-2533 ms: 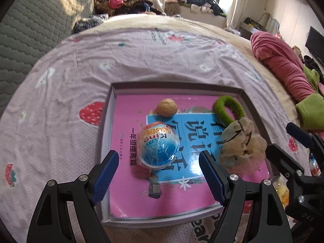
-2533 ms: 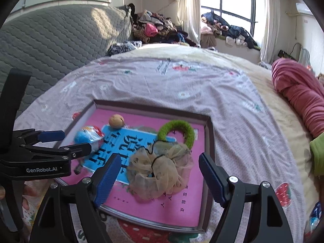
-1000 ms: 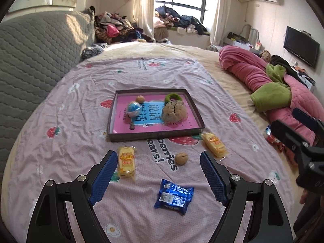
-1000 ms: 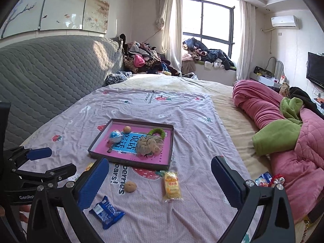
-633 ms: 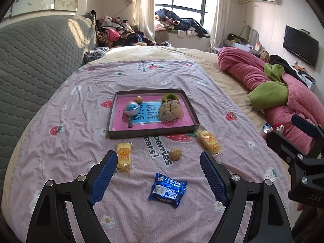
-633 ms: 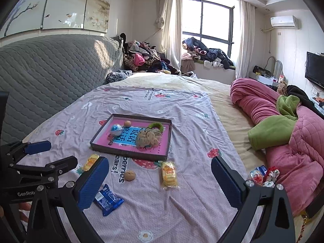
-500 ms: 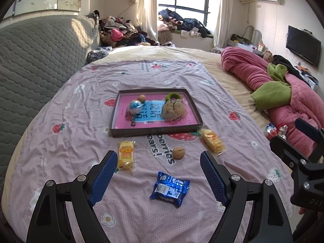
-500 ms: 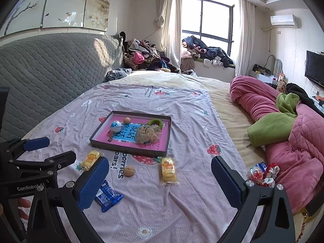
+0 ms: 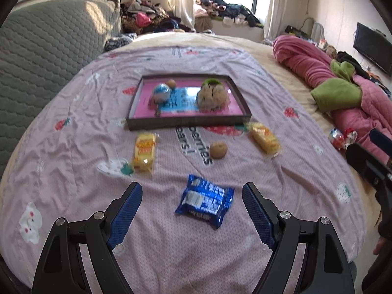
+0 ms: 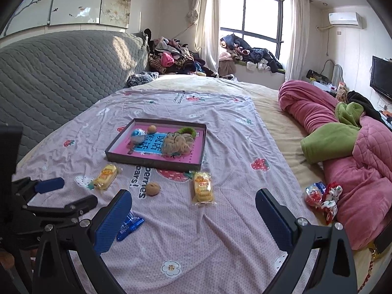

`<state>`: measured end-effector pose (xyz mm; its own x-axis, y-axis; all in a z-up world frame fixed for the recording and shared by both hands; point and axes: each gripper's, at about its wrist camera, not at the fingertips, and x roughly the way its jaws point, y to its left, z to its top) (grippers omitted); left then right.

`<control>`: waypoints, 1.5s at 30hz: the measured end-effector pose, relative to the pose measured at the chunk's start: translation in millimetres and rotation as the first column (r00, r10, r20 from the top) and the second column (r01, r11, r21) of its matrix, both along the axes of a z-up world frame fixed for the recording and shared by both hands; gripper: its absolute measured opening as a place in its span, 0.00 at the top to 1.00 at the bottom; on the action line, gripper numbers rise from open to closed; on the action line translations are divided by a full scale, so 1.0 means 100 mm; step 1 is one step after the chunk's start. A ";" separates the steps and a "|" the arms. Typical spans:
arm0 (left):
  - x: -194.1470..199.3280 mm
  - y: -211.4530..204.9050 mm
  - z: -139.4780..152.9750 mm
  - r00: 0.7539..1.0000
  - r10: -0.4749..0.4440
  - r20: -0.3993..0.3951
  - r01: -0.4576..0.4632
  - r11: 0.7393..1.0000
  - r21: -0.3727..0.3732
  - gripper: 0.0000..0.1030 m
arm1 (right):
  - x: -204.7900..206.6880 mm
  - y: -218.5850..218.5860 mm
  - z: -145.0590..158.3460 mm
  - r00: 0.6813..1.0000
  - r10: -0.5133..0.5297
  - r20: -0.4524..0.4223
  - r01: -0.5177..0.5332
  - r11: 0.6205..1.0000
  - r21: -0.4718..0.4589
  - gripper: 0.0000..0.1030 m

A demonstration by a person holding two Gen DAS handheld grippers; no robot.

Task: Organize objects
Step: 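Close the left gripper on the blue biscuit packet while the right gripper grasps the yellow cake packet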

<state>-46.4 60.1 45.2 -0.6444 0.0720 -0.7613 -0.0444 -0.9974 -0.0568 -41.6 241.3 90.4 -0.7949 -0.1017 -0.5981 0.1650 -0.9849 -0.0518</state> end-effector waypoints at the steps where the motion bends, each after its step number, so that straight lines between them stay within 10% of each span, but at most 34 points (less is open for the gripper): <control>1: 0.00 0.02 -0.04 1.000 0.000 0.008 0.000 1.000 -0.002 0.18 | 0.00 0.00 -0.02 1.000 0.000 0.004 0.000 1.000 0.000 0.01; 45: -0.54 0.27 -1.13 0.987 -0.141 0.075 0.142 0.990 -0.009 0.18 | -1.48 0.06 -1.32 0.975 -0.006 0.224 -0.010 0.997 0.073 0.01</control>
<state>-100.0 87.5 -67.4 -0.5705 0.1473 -0.8080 -0.1809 -0.9822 -0.0513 -189.7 247.6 -42.0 -0.6396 -0.0525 -0.7669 0.1825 -0.9795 -0.0851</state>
